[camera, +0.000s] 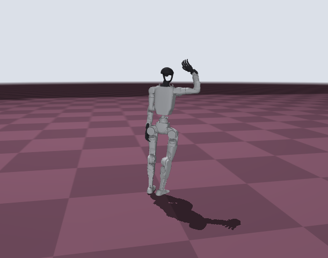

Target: Upper body actions

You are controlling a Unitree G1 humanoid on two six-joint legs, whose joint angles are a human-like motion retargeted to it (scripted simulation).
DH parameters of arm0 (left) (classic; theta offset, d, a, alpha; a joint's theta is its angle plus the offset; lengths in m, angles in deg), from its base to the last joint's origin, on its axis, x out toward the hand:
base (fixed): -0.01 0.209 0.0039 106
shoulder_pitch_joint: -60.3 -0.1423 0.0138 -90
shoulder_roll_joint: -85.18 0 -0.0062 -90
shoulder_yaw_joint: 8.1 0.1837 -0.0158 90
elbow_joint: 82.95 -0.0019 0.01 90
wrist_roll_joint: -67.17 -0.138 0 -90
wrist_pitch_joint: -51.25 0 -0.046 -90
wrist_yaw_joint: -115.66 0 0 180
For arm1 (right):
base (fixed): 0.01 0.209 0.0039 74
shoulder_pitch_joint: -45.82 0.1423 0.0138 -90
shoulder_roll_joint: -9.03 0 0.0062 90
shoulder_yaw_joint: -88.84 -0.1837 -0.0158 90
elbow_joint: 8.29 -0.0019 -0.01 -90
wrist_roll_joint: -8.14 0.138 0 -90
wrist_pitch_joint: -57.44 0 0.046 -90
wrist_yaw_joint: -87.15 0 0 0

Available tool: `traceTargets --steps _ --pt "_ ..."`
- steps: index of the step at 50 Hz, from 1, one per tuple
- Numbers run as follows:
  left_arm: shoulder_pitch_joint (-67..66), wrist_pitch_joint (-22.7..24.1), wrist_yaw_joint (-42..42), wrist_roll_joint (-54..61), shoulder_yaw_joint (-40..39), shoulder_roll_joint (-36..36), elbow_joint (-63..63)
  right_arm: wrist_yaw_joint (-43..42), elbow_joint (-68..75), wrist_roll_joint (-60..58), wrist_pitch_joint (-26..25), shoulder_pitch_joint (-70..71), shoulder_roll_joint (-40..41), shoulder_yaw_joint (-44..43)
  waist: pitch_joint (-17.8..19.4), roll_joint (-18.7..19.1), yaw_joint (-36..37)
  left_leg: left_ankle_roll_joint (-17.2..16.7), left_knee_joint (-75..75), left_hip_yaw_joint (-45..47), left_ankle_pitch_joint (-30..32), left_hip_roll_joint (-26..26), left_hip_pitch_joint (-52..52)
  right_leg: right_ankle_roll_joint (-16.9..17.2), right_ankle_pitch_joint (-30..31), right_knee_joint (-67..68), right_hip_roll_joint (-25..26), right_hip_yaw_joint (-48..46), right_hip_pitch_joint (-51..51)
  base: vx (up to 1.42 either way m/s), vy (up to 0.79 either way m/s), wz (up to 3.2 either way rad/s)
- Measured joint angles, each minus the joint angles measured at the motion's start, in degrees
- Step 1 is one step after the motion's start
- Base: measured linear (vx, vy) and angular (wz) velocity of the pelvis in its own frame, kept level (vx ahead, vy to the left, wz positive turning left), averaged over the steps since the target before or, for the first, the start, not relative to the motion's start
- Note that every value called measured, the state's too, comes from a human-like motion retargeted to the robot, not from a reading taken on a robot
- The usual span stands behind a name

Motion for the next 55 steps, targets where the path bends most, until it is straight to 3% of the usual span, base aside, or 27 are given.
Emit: traceTargets --steps 5,8,13,15,18,22,25,32,35,41,43,46,50,55 --pt "-0.2 -0.1 -0.1 1.2 -1.6 -1.2 -1.5 9.1 20.3 19.9 -1.3 -7.8 8.7 -16.0 -1.6 1.4 -3.3 -0.4 0.5 -1.3 -0.2 0.0 -1.3 0.4 -0.2 -0.2 -0.5 -1.3 -0.7 0.01 0.08 0.23" --pt "-0.8 -0.1 0.3 1.4 -1.8 -0.9 -1.7 20.1 33.6 35.1 -2.2 -11.5 13.2 -26.8 -2.3 1.4 -4.6 -0.5 0.5 -1.6 -0.5 -0.1 -1.5 0.5 -0.2 -0.3 -0.8 -1.5 -1.0 0.01 0.04 0.07" --pt "-3.3 0.5 1.2 2.4 -1.7 -0.9 0.2 44.9 54.9 60.3 -10.8 -12.2 17.9 -43.5 -2.7 1.8 -6.7 -0.8 0.6 -1.3 -1.0 0.2 -1.2 0.5 0.0 -0.3 -0.7 -1.0 -1.5 0.00 0.00 0.00" --pt "-4.0 1.0 1.5 3.1 -1.5 -1.0 0.6 50.0 60.3 71.7 -14.0 -12.8 19.4 -49.5 -2.9 2.1 -7.8 -1.1 0.7 -1.5 -1.4 0.5 -1.1 0.5 0.1 -0.3 -0.7 -1.1 -1.8 0.00 0.00 0.00" --pt "-4.6 1.9 1.6 4.3 -0.6 -1.4 0.5 44.7 62.0 89.1 -10.5 -12.7 23.5 -56.4 -3.2 3.0 -8.7 -1.4 0.7 -1.2 -1.8 0.9 -1.0 0.4 0.1 -0.3 -0.4 -0.8 -2.3 0.00 0.04 -0.07" --pt "-4.3 1.9 2.2 4.3 0.5 -1.0 -0.1 29.4 54.5 99.7 4.0 -11.1 30.2 -55.0 -3.6 3.3 -8.7 -1.6 0.8 -0.4 -2.0 1.2 -0.9 0.2 0.3 -0.1 -0.2 0.1 -2.6 0.01 0.02 -0.13" --pt "-3.8 1.4 2.6 4.0 1.1 -0.9 -0.3 20.8 43.3 93.9 8.2 -10.1 33.1 -46.2 -3.7 3.6 -6.6 -1.1 0.9 1.5 -1.5 1.2 -1.3 -0.1 0.4 -0.1 0.3 1.8 -2.6 0.02 0.00 -0.50" --pt "-2.7 0.8 0.8 3.1 3.5 -0.7 -0.2 18.5 19.7 58.0 5.9 -9.3 23.9 -22.2 -3.1 2.7 -2.7 -0.4 0.6 3.0 -0.7 0.8 -1.2 -0.3 0.6 -0.1 0.4 3.1 -1.8 0.02 -0.06 -0.17" --pt "-2.3 0.0 0.2 2.4 4.6 -0.3 -0.6 15.0 11.1 38.7 2.9 -5.6 17.8 -10.5 -3.1 2.1 -2.7 -0.4 0.4 2.3 -0.5 0.5 -1.0 -0.3 0.5 -0.1 0.2 2.3 -1.5 0.02 -0.08 0.21" --pt "-1.2 -0.6 0.0 2.0 6.4 1.2 -1.5 4.2 -4.8 3.7 -8.9 12.0 4.8 15.5 -2.4 0.4 -1.3 -0.6 0.5 1.4 -0.2 0.5 -0.9 -0.2 0.5 0.0 -0.1 1.4 -1.1 0.00 -0.04 0.10" --pt "-1.0 -0.4 -0.2 2.1 6.4 1.6 -1.3 -0.4 -7.5 -1.9 -9.1 20.4 3.7 25.4 -1.9 0.2 -1.0 -0.6 0.7 1.3 -0.1 0.6 -1.0 -0.2 0.5 0.1 -0.1 1.3 -0.9 0.00 0.00 0.00" --pt "-1.1 -0.2 -0.3 2.1 6.2 0.8 -1.1 -2.8 -5.9 -1.1 -5.2 27.4 5.0 34.0 -1.6 0.9 -1.4 -0.6 0.8 0.7 0.0 0.6 -1.0 -0.1 0.4 0.2 -0.2 0.7 -0.8 -0.02 0.01 0.13" --pt "-0.5 -0.4 -0.3 2.3 5.6 -2.4 -1.3 -0.4 5.0 7.8 -5.1 25.0 6.8 29.6 -1.3 3.6 -2.1 -0.4 0.9 -0.4 0.1 0.5 -1.6 0.1 0.3 0.2 -0.2 -0.4 -1.0 -0.04 0.04 0.25" --pt "0.4 -0.7 -0.3 2.4 3.1 -3.1 -2.1 12.8 19.7 23.0 -6.8 -0.1 14.7 -3.3 -1.9 4.2 -4.0 -0.6 1.3 -1.6 -0.1 0.7 -2.7 0.2 0.5 0.0 -0.4 -1.5 -2.0 -0.06 0.10 0.20"
